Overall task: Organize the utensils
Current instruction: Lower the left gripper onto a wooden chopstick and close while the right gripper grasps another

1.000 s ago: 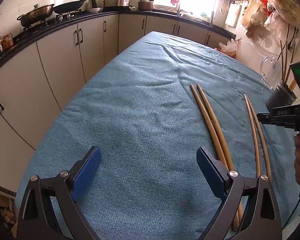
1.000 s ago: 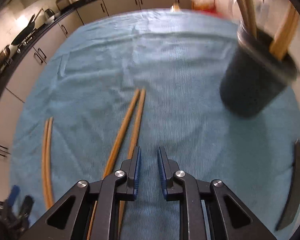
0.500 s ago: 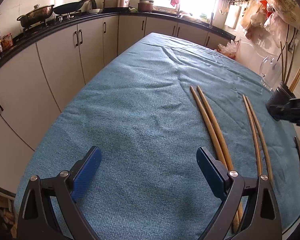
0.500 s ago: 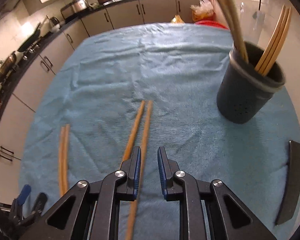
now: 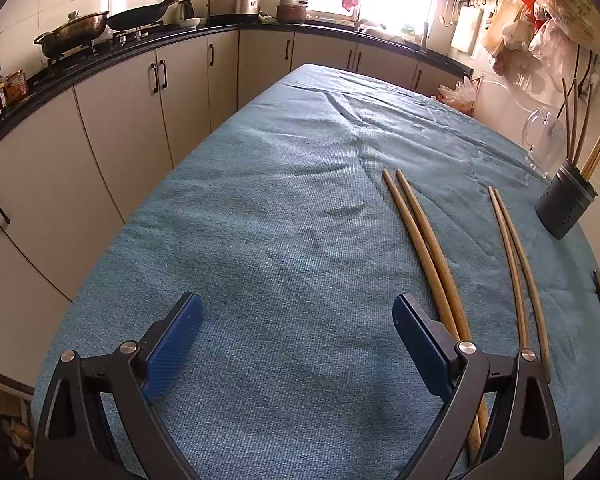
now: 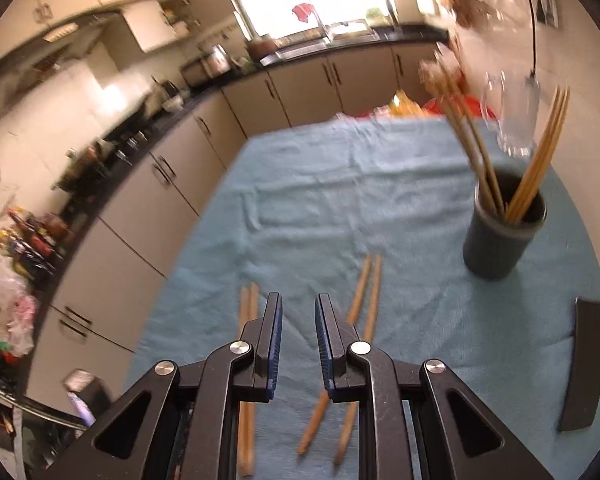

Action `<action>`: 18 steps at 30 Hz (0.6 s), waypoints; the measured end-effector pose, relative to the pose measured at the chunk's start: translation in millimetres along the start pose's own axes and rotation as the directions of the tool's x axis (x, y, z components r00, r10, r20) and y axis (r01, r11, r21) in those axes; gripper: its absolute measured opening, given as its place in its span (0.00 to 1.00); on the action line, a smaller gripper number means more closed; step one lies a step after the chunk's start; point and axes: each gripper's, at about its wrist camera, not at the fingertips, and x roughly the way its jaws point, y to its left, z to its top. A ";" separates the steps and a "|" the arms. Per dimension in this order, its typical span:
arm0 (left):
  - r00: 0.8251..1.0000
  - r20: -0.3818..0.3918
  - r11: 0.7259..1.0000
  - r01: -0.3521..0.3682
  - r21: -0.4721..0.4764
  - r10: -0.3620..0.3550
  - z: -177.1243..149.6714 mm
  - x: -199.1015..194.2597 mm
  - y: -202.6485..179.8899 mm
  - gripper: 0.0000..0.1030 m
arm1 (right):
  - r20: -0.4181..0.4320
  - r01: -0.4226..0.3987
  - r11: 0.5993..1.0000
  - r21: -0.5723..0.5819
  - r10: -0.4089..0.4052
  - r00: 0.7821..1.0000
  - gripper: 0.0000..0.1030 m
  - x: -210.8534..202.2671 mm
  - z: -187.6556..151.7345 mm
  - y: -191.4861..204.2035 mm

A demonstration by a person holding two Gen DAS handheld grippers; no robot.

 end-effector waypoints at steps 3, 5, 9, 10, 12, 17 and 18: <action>1.000 0.000 1.000 -0.001 0.000 0.001 0.3 0.4 -0.5 0.93 | 0.064 -0.026 1.000 0.000 0.026 0.998 0.18 -25.5 17.9 4.9; 1.000 0.000 1.000 -0.001 -0.001 0.001 0.0 0.3 -0.1 0.93 | 0.087 0.000 1.000 -0.012 0.001 0.996 0.18 -35.2 22.6 7.0; 1.000 -0.002 1.000 -0.003 0.001 0.003 -0.2 1.0 0.0 0.93 | 0.015 0.050 0.999 -0.012 -0.050 0.999 0.18 -11.5 14.8 -8.7; 1.000 -0.002 1.000 -0.004 0.002 0.004 -0.1 1.1 0.1 0.93 | -0.026 0.062 0.998 -0.006 -0.062 0.998 0.18 0.8 10.5 -16.8; 1.000 -0.004 1.000 -0.007 0.004 0.007 0.0 1.5 -0.3 0.93 | -0.106 0.094 0.995 0.013 -0.092 0.990 0.18 30.6 -0.5 -32.3; 1.000 -0.006 1.000 -0.013 0.007 0.013 0.7 2.6 -0.5 0.93 | -0.236 0.139 0.989 0.050 -0.123 0.964 0.18 87.6 -11.7 -61.6; 1.000 -0.006 1.000 -0.012 0.006 0.012 0.9 2.6 -1.1 0.93 | -0.259 0.145 0.988 0.059 -0.125 0.958 0.18 98.6 -13.3 -65.9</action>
